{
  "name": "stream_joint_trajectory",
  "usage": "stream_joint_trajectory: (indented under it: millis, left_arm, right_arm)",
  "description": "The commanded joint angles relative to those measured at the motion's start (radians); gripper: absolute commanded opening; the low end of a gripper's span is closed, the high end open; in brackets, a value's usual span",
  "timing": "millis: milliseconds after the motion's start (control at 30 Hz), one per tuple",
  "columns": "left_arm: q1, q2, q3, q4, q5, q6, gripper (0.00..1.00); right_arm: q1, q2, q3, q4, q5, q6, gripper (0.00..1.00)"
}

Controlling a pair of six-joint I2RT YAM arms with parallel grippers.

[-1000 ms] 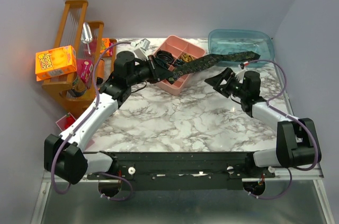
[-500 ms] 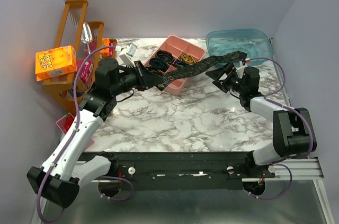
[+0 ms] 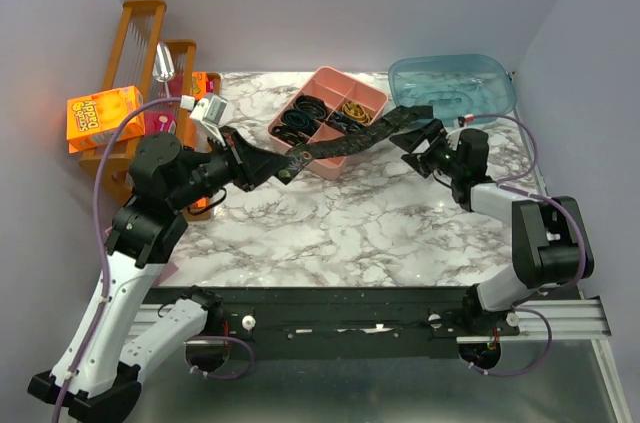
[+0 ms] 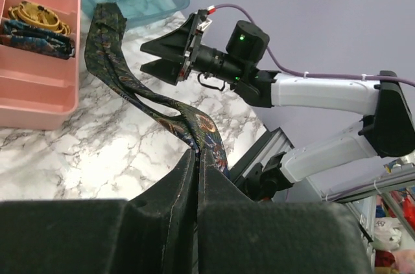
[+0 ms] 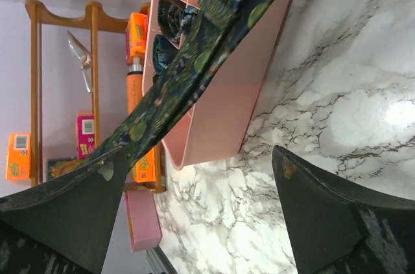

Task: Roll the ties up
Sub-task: Place the tie at the center of the board.

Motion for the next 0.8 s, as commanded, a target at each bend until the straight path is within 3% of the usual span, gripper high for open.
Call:
stream_joint_trajectory:
  millis: [0, 67, 300, 567, 733, 767]
  left_arm:
    - [0.006, -0.057, 0.020, -0.045, 0.026, 0.029, 0.07]
    - [0.006, -0.068, 0.014, -0.045, 0.032, 0.019, 0.06]
    - [0.006, -0.108, -0.003, -0.021, 0.061, -0.005, 0.06]
    - [0.006, -0.116, 0.001, 0.011, 0.101, -0.022, 0.06]
    - [0.006, -0.120, -0.011, 0.044, 0.124, -0.037, 0.06]
    - [0.006, -0.120, -0.009, 0.039, 0.126, -0.036, 0.06]
  right_arm:
    - [-0.004, 0.059, 0.026, 0.035, 0.044, 0.005, 1.00]
    - [-0.006, 0.113, 0.041, 0.048, 0.047, 0.019, 0.99]
    - [-0.006, 0.275, 0.067, 0.329, 0.064, 0.187, 0.93]
    - [0.000, 0.364, 0.244, 0.225, 0.097, 0.161, 0.89]
    - [0.009, 0.469, 0.386, 0.084, 0.060, 0.148, 0.75]
    - [0.011, 0.480, 0.391, 0.084, 0.057, 0.138, 0.68]
